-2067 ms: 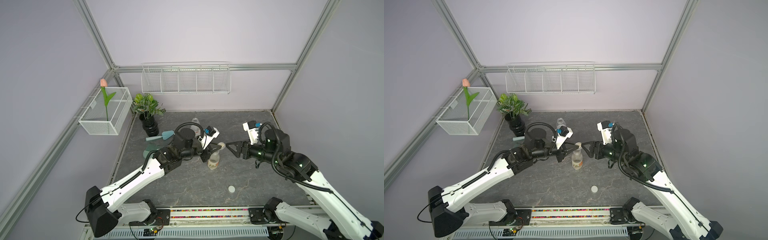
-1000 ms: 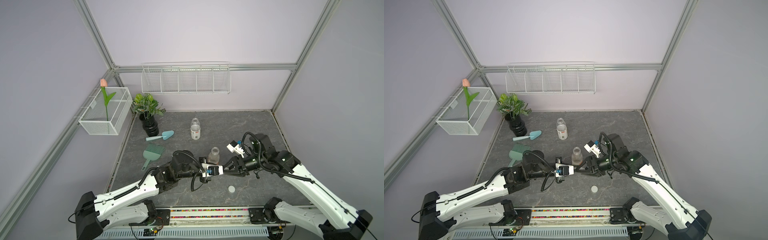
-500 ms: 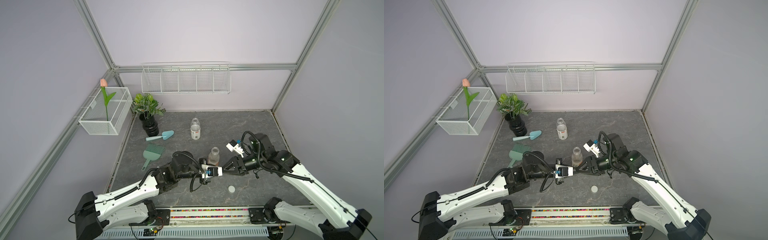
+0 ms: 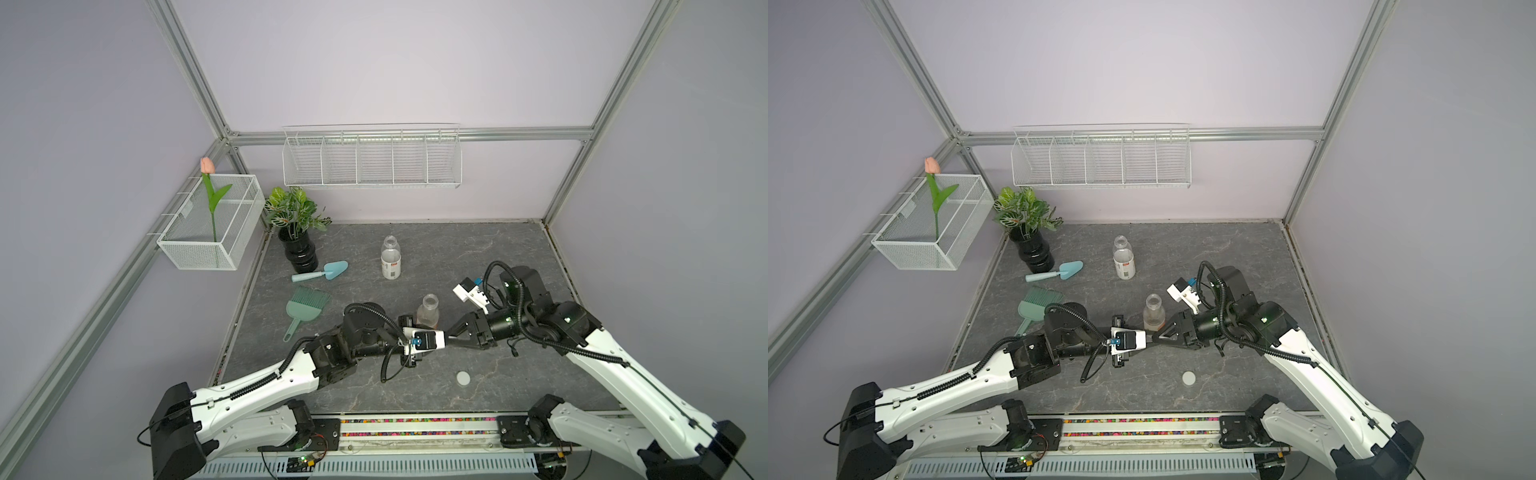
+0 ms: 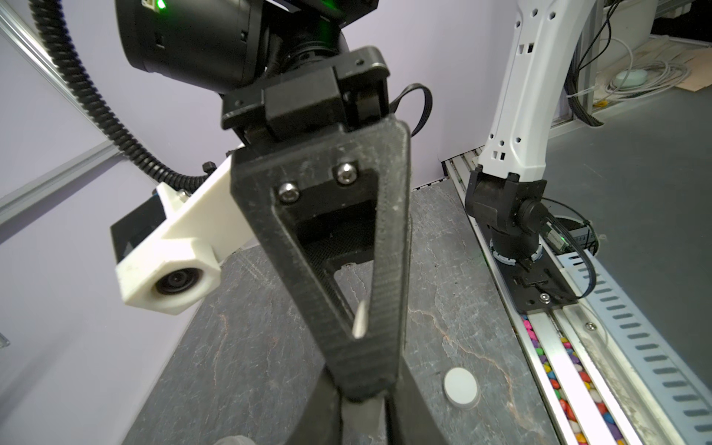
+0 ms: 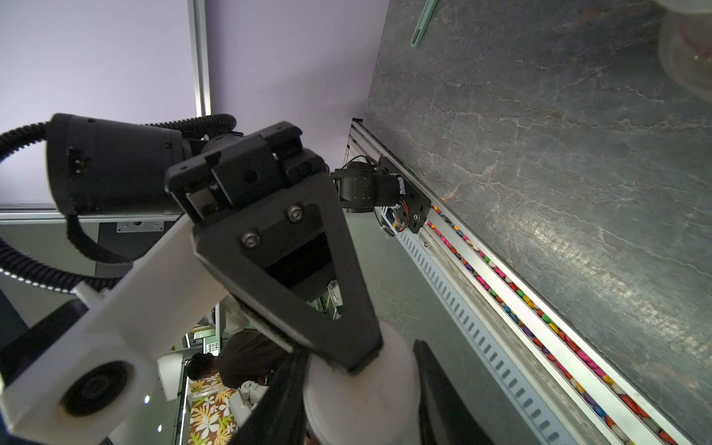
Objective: Screw on the bottle caps
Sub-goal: Adjust the bottle cap.
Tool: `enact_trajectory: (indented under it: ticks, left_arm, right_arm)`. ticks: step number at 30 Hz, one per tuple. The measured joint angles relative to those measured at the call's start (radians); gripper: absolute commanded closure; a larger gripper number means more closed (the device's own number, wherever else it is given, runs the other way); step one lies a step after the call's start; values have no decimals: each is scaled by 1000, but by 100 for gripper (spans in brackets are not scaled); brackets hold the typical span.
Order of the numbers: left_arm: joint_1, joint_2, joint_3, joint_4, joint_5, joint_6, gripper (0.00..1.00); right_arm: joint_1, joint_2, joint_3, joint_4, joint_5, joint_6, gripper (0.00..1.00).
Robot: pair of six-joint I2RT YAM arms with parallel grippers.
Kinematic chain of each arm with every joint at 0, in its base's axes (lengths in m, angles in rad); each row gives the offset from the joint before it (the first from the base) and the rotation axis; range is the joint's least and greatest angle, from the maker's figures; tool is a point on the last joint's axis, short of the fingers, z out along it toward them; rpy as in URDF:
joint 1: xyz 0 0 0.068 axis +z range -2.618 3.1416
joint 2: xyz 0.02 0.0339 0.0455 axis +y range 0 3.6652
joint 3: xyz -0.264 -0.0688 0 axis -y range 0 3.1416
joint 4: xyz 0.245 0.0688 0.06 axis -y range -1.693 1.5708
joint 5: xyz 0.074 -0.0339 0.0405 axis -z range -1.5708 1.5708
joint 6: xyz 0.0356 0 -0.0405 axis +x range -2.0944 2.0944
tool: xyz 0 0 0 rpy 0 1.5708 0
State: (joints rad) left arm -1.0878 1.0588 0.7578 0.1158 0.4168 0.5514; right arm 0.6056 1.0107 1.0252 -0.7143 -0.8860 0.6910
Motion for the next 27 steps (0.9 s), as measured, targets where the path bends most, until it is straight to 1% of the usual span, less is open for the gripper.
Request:
enact_trajectory:
  ticks: [1, 5, 8, 9, 12, 16, 18, 21, 23, 25, 27]
  left_arm:
    - [0, 1, 0, 0, -2, 0, 66]
    - [0, 2, -6, 5, -15, -8, 40]
    - [0, -1, -13, 9, -31, -23, 26]
    - [0, -3, -16, 10, -38, -31, 2]
    - [0, -26, -40, 24, -85, -69, 1]
    - [-1, -65, -78, 77, -216, -183, 1]
    - [0, -79, -95, 108, -271, -235, 1]
    - [7, -89, -114, 138, -362, -350, 1]
    - [11, -88, -118, 139, -465, -447, 1]
    - [18, -84, -119, 142, -544, -513, 1]
    - [27, -73, -124, 147, -595, -551, 1]
  right_arm:
    - [0, 0, 0, 0, 3, -3, 65]
    - [0, -2, 2, -8, 24, -14, 64]
    - [0, -5, 15, -49, 70, -45, 64]
    - [-1, -5, 25, -70, 95, -61, 64]
    - [-2, -6, 60, -127, 198, -105, 65]
    - [-2, -30, 117, -157, 359, -164, 65]
    - [-2, -50, 138, -151, 426, -193, 64]
    - [-2, -74, 158, -123, 528, -243, 62]
    - [-2, -77, 166, -98, 587, -281, 62]
    - [-2, -74, 166, -76, 627, -312, 63]
    - [-2, -65, 166, -53, 660, -344, 64]
